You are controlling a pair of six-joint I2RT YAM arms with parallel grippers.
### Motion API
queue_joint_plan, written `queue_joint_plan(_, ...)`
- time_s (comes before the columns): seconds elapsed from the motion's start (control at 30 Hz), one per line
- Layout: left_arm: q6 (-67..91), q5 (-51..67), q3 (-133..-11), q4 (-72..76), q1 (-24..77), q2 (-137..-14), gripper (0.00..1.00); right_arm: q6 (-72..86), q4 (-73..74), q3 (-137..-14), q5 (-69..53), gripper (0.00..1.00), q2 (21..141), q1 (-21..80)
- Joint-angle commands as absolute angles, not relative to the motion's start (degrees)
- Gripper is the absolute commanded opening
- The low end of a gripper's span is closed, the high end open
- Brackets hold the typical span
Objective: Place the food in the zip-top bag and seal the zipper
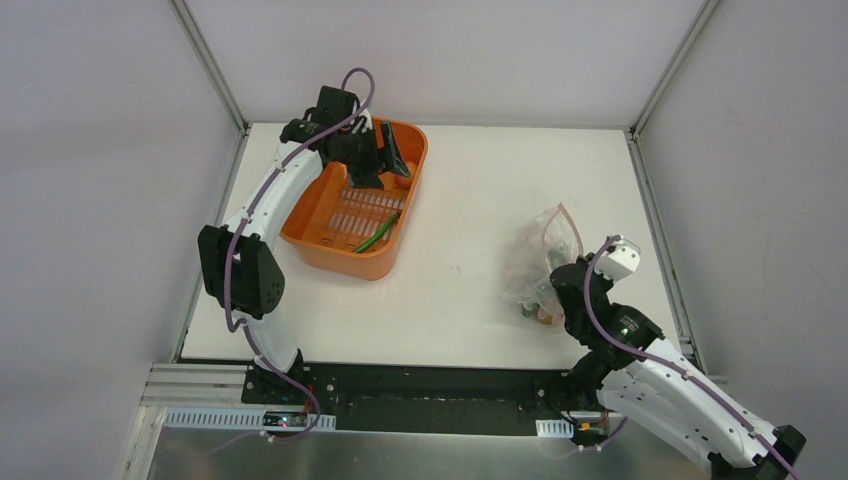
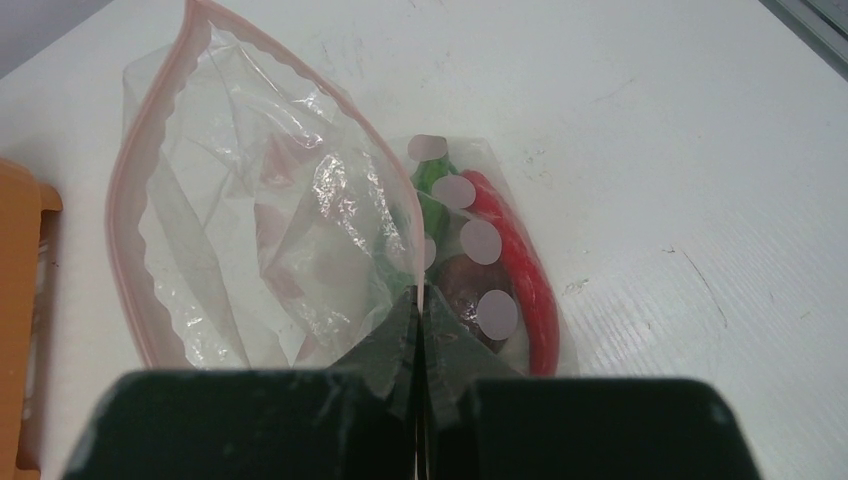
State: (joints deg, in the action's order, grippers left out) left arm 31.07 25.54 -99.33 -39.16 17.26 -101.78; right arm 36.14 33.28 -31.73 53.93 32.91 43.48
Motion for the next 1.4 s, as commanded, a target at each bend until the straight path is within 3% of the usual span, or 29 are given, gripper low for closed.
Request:
queue_joint_plan(0.0,28.07,32.10,-103.18,-47.75,19.81,-102.85,0.72,34.89,31.97,-33.56,53.60,0.00,33.36,42.99)
queue_joint_plan(0.33,25.15,43.62,-106.98,-50.62,28.80,-104.44,0.72,31.86,29.27,-32.70,50.43,0.00,33.80,42.05)
queue_joint_plan(0.5,26.09,39.61,-109.50,-49.71,30.85,-102.33,0.72,31.98,29.27,-32.52,49.88,0.00,33.63,41.99)
queue_joint_plan(0.63,24.41,27.93,-110.54,-49.41,29.44,-98.41,0.78,32.15,29.27,-32.34,49.59,0.00,33.17,41.99)
queue_joint_plan(0.87,26.62,23.82,-100.97,-49.23,22.88,-97.00,0.78,31.99,29.25,-32.43,49.39,0.00,33.47,41.87)
queue_joint_plan(1.37,28.65,38.80,-102.24,-52.69,31.65,-102.19,0.72,32.78,28.79,-30.41,49.62,0.00,31.97,41.15)
